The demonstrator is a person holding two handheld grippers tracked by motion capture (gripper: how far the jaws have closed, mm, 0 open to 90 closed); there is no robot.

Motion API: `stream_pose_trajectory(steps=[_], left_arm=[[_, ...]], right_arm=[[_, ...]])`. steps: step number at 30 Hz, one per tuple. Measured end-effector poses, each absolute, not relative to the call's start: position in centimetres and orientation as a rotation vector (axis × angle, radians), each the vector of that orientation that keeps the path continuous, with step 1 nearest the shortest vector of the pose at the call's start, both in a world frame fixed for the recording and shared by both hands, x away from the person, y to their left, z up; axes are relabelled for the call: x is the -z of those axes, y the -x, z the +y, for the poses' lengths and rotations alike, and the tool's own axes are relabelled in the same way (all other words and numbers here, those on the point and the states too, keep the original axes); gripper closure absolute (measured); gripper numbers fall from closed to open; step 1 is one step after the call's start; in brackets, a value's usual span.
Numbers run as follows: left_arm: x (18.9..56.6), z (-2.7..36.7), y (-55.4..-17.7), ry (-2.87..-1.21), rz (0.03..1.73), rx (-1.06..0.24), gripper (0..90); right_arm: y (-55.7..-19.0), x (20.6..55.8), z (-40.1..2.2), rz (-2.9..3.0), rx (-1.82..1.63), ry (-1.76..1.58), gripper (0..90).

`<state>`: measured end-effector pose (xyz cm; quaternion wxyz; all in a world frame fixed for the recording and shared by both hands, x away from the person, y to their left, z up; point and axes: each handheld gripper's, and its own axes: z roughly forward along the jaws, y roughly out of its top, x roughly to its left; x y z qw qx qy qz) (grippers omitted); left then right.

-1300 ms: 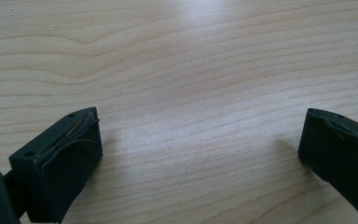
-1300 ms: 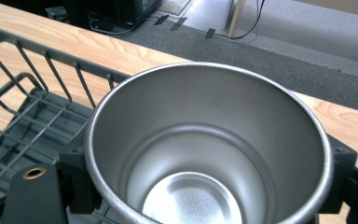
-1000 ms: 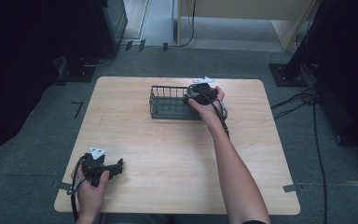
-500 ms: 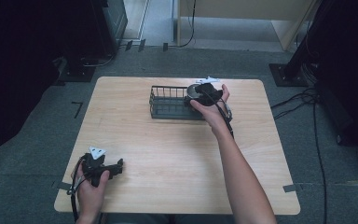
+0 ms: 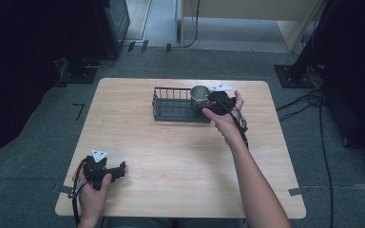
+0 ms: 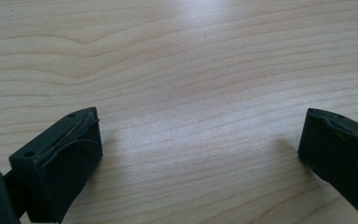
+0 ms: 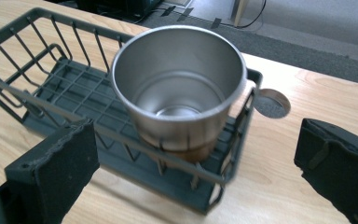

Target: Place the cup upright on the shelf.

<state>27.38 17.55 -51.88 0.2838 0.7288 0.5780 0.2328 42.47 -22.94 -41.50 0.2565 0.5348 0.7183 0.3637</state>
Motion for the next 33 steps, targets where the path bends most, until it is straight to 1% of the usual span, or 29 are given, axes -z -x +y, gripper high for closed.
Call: stream_pose_trajectory(steps=[15, 33], left_arm=[[51.9, 17.5, -27.4, -1.950, 1.547, -0.623, 0.0], [51.9, 17.5, -27.4, -1.950, 1.547, -0.623, 0.0]], right_arm=[[-39.0, 42.0, -25.8, 1.924, -1.003, -1.446, 0.0], [-36.4, 43.9, -28.4, 1.908, -0.969, -1.474, 0.0]])
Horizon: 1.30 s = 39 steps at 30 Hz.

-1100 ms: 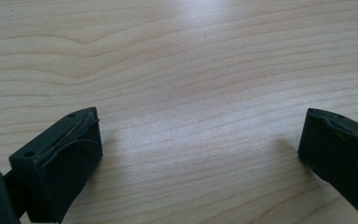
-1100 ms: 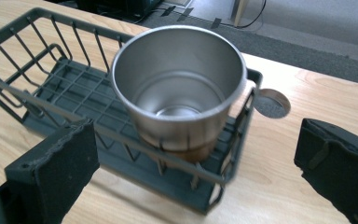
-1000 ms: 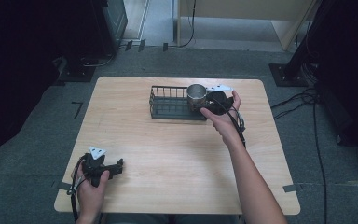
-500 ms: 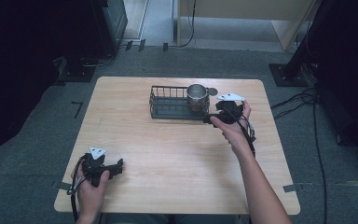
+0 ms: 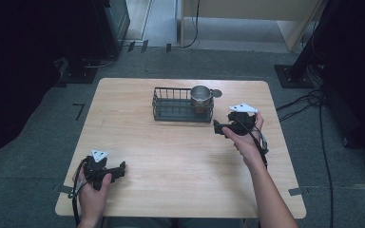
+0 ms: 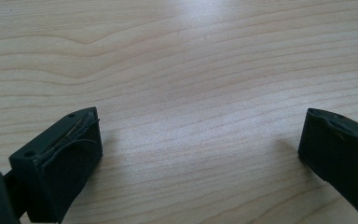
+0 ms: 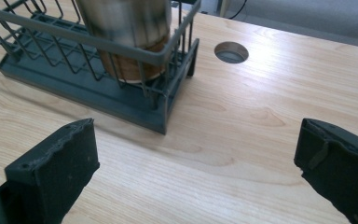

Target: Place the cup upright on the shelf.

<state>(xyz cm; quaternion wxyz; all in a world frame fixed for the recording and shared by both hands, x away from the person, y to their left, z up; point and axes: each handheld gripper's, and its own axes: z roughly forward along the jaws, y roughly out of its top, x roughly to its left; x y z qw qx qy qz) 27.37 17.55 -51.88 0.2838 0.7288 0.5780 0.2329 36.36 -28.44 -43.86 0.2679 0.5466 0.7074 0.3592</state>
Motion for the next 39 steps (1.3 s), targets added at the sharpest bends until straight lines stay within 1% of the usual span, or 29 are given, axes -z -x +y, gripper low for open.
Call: stream_pose_trajectory(steps=[7, 16, 27, 39], left_arm=[[51.9, 17.5, -27.4, -1.949, 1.546, -0.624, 0.0], [51.9, 17.6, -27.4, -1.952, 1.545, -0.624, 0.0], [51.9, 17.6, -27.4, -1.952, 1.545, -0.624, 0.0], [51.9, 17.6, -27.4, -1.952, 1.545, -0.624, 0.0]], right_arm=[[-35.3, 44.9, -29.6, 1.899, -0.957, -1.500, 0.0], [-33.5, 47.1, -31.2, 1.897, -0.934, -1.549, 0.0], [-31.5, 48.3, -33.3, 1.865, -0.911, -1.583, 0.0], [-28.0, 50.4, -37.1, 1.813, -0.873, -1.675, 0.0]])
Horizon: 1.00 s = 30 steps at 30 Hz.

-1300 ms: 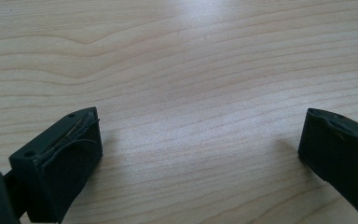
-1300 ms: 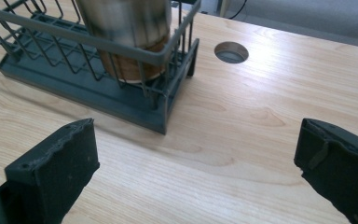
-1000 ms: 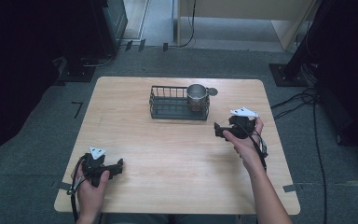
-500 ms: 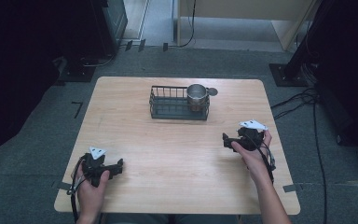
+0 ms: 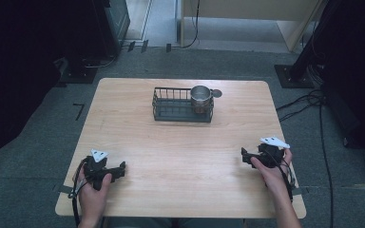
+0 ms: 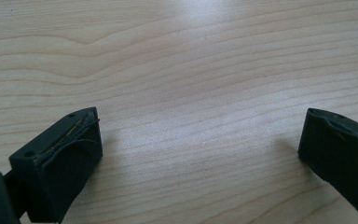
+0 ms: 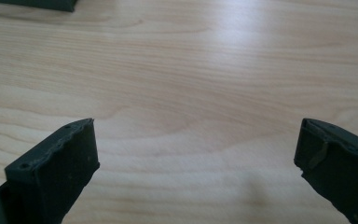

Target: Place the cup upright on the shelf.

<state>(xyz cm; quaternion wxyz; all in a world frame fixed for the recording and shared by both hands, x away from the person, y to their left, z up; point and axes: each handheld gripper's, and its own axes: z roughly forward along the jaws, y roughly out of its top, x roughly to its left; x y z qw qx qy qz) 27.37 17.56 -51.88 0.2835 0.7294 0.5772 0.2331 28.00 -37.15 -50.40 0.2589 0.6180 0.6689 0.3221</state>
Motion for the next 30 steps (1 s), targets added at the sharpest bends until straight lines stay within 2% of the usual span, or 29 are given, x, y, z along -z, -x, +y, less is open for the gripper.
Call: stream_pose_trajectory(steps=[30], left_arm=[[51.9, 17.6, -27.4, -1.953, 1.545, -0.624, 0.0]], right_arm=[[-21.4, 52.7, -42.7, 1.764, -0.761, -1.769, 0.0]])
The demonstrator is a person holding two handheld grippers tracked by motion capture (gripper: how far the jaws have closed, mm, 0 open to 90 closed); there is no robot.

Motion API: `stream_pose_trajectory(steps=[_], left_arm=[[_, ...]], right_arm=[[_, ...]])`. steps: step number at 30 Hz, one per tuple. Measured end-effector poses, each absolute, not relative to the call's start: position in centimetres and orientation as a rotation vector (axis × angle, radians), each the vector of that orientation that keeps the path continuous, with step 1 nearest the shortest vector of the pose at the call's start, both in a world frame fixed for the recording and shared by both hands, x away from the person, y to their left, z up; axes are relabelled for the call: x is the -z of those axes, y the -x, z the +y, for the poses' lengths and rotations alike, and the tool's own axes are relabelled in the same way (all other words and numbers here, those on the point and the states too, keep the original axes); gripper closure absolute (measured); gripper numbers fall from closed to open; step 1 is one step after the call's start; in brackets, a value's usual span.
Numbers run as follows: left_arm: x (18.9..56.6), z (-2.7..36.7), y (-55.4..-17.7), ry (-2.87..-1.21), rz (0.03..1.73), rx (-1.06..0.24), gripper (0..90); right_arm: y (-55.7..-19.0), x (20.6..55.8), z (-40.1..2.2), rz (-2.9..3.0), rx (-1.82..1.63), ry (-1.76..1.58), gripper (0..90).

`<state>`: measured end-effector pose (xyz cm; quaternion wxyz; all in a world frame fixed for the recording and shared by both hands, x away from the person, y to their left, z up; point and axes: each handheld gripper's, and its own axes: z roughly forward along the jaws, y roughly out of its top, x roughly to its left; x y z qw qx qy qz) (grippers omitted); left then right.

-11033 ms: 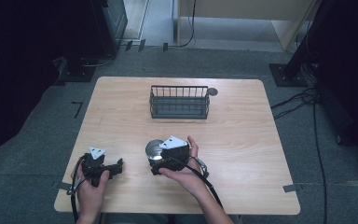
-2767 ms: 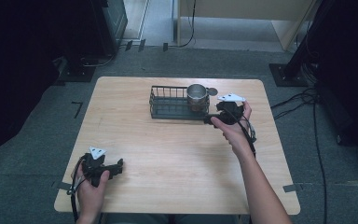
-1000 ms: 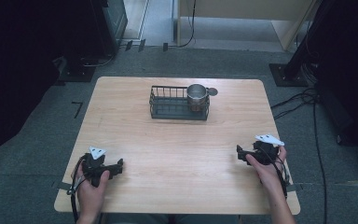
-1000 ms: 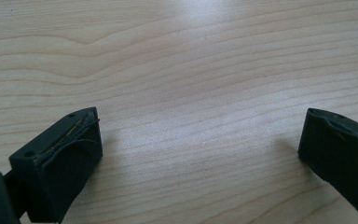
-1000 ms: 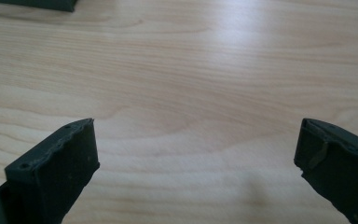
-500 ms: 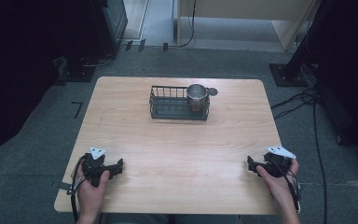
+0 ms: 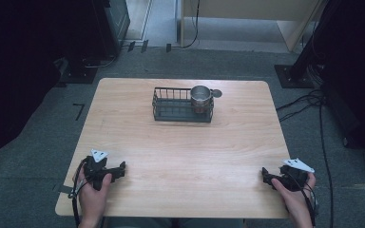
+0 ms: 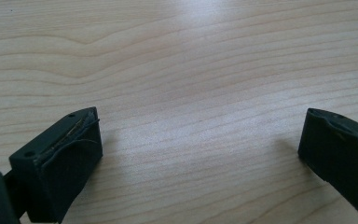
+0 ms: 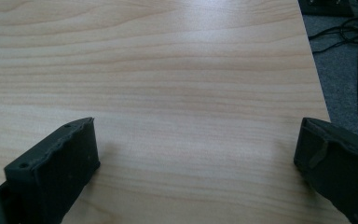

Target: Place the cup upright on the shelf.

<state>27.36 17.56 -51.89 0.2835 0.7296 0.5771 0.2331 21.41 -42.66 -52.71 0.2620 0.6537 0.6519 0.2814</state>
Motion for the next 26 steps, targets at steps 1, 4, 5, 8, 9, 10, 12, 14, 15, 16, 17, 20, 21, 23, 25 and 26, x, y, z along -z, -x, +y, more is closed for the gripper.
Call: stream_pose_trajectory(steps=[1, 4, 5, 8, 9, 10, 12, 14, 15, 16, 17, 20, 21, 23, 25, 26], left_arm=[[51.89, 17.56, -27.36, -1.952, 1.545, -0.624, 0.0], [51.88, 17.56, -27.36, -1.953, 1.545, -0.624, 0.0], [51.88, 17.56, -27.36, -1.953, 1.545, -0.624, 0.0], [51.88, 17.57, -27.36, -1.953, 1.545, -0.624, 0.0], [51.88, 17.56, -27.36, -1.953, 1.545, -0.624, 0.0], [51.89, 17.56, -27.36, -1.953, 1.545, -0.624, 0.0], [51.89, 17.57, -27.36, -1.953, 1.545, -0.624, 0.0], [51.89, 17.56, -27.36, -1.953, 1.545, -0.624, 0.0], [51.89, 17.56, -27.36, -1.953, 1.545, -0.624, 0.0], [51.89, 17.56, -27.36, -1.952, 1.545, -0.624, 0.0], [51.89, 17.56, -27.36, -1.952, 1.545, -0.624, 0.0], [51.89, 17.56, -27.36, -1.952, 1.545, -0.624, 0.0], [51.89, 17.56, -27.36, -1.952, 1.545, -0.624, 0.0], [51.88, 17.56, -27.36, -1.952, 1.545, -0.624, 0.0], [51.88, 17.56, -27.37, -1.952, 1.545, -0.623, 0.0], [51.88, 17.56, -27.37, -1.952, 1.545, -0.624, 0.0]], right_arm=[[-21.33, 52.71, -42.75, 1.768, -0.762, -1.766, 0.0], [-21.13, 52.72, -42.99, 1.777, -0.766, -1.758, 0.0], [-21.13, 52.72, -42.99, 1.778, -0.766, -1.757, 0.0], [-21.14, 52.72, -43.00, 1.778, -0.767, -1.756, 0.0], [-21.13, 52.72, -42.99, 1.777, -0.766, -1.758, 0.0], [-21.13, 52.72, -43.00, 1.778, -0.766, -1.757, 0.0], [-21.13, 52.73, -43.00, 1.778, -0.767, -1.756, 0.0], [-21.13, 52.73, -43.00, 1.778, -0.767, -1.756, 0.0], [-21.13, 52.73, -42.99, 1.778, -0.767, -1.757, 0.0], [-21.13, 52.73, -43.00, 1.778, -0.767, -1.756, 0.0], [-21.13, 52.73, -43.00, 1.778, -0.767, -1.756, 0.0], [-21.12, 52.73, -43.00, 1.777, -0.768, -1.757, 0.0], [-21.12, 52.73, -43.00, 1.777, -0.767, -1.757, 0.0], [-21.11, 52.73, -43.00, 1.777, -0.767, -1.757, 0.0], [-21.12, 52.73, -43.00, 1.778, -0.768, -1.757, 0.0], [-21.13, 52.72, -43.00, 1.778, -0.767, -1.757, 0.0]])
